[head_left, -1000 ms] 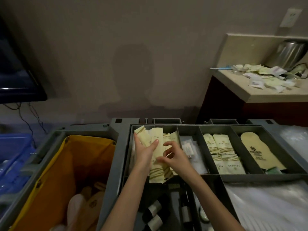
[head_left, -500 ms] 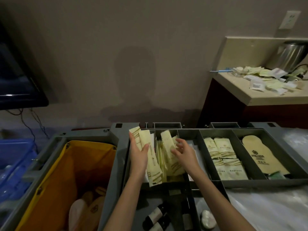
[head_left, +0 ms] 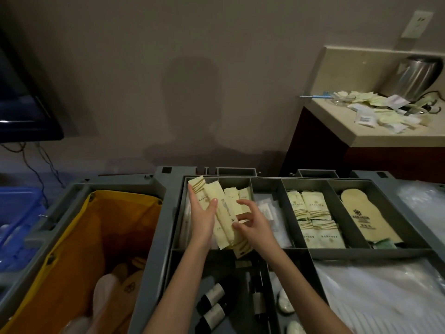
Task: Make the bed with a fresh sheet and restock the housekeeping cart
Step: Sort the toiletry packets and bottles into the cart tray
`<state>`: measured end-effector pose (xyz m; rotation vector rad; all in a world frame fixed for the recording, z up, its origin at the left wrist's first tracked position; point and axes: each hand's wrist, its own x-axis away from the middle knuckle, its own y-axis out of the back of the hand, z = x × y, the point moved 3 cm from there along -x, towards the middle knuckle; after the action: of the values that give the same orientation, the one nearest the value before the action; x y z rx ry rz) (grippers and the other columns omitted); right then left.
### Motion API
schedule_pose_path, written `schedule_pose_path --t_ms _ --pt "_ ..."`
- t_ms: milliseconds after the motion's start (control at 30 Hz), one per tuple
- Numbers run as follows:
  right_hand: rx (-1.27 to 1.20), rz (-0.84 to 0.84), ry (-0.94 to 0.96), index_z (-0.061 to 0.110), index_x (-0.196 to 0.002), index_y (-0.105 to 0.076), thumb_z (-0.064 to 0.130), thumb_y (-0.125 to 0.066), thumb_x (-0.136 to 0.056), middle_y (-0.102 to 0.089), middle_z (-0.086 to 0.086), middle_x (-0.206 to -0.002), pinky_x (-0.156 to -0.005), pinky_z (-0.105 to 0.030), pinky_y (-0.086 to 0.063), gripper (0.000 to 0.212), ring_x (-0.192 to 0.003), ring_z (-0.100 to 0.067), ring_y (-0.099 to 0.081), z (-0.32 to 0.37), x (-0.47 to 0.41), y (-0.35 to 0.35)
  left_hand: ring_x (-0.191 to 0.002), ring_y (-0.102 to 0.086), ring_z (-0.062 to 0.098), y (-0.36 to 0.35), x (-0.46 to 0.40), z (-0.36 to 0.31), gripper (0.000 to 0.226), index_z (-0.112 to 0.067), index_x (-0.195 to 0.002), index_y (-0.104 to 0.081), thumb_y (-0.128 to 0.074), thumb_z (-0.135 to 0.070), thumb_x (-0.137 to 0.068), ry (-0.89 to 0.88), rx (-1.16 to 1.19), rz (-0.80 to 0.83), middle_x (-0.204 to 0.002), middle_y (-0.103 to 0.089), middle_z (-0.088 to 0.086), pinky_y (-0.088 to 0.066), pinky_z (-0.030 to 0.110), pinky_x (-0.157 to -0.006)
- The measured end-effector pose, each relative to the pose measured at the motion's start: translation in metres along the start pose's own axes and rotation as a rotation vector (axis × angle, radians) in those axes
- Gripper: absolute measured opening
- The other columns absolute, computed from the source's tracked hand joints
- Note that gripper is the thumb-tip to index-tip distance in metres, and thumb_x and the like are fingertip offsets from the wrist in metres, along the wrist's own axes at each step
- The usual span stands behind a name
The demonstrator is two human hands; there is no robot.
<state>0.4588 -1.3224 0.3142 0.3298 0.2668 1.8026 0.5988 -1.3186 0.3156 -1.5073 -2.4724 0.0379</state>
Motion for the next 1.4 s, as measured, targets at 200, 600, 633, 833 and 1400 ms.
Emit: schedule_pose_path --t_ms 200,600,633,833,1400 --pt "-0.004 -0.158 0.018 0.026 -0.120 -0.054 0.014 -0.059 -0.090 -0.061 0.002 -0.106 -0.071 -0.027 -0.056 0.033 -0.092 -0.009 -0.061 0.008 -0.017 0.019 -0.098 -0.064 0.017 0.024 0.003 -0.014 0.075 -0.040 -0.150 -0.005 -0.044 -0.004 -0.098 0.000 -0.036 -0.004 -0.136 -0.046 -0.003 -0.057 0.039 -0.077" --pt "-0.085 0.008 0.012 0.028 -0.110 -0.049 0.024 -0.064 -0.088 -0.064 0.004 -0.100 -0.075 -0.025 -0.055 0.028 -0.091 -0.009 -0.064 0.003 0.021 -0.016 -0.098 -0.065 0.013 0.005 0.023 -0.009 0.044 -0.035 -0.123 -0.048 -0.054 -0.003 -0.093 -0.001 0.016 0.110 -0.110 -0.064 0.000 -0.058 0.027 -0.070" --pt "-0.085 0.003 0.009 0.029 -0.112 -0.047 0.020 -0.064 -0.088 -0.064 0.004 -0.101 -0.075 -0.025 -0.055 0.031 -0.092 -0.009 -0.064 0.002 0.023 -0.016 -0.098 -0.064 0.012 0.000 0.023 -0.009 0.045 -0.033 -0.124 -0.049 -0.054 -0.001 -0.093 0.001 0.021 0.128 -0.110 -0.064 0.002 -0.058 0.026 -0.070" --pt "-0.118 -0.155 0.025 0.029 -0.114 -0.051 0.014 -0.062 -0.089 -0.066 -0.002 -0.099 -0.073 -0.032 -0.059 0.031 -0.087 -0.012 -0.068 0.005 0.025 0.005 -0.101 -0.057 0.001 0.012 0.024 -0.015 0.049 -0.029 -0.138 -0.043 -0.052 -0.008 -0.095 -0.121 -0.130 0.309 -0.122 -0.052 -0.011 -0.053 0.014 -0.070" --pt "0.484 -0.095 -0.066 0.028 -0.109 -0.066 0.029 -0.070 -0.083 -0.026 0.003 -0.148 -0.114 -0.039 -0.017 0.026 -0.139 -0.020 -0.008 -0.054 0.110 0.018 -0.112 -0.056 0.013 0.038 0.096 0.086 0.040 -0.016 -0.125 -0.060 -0.068 -0.015 -0.086 -0.051 -0.781 0.410 -0.122 -0.062 0.002 -0.046 0.022 -0.092"
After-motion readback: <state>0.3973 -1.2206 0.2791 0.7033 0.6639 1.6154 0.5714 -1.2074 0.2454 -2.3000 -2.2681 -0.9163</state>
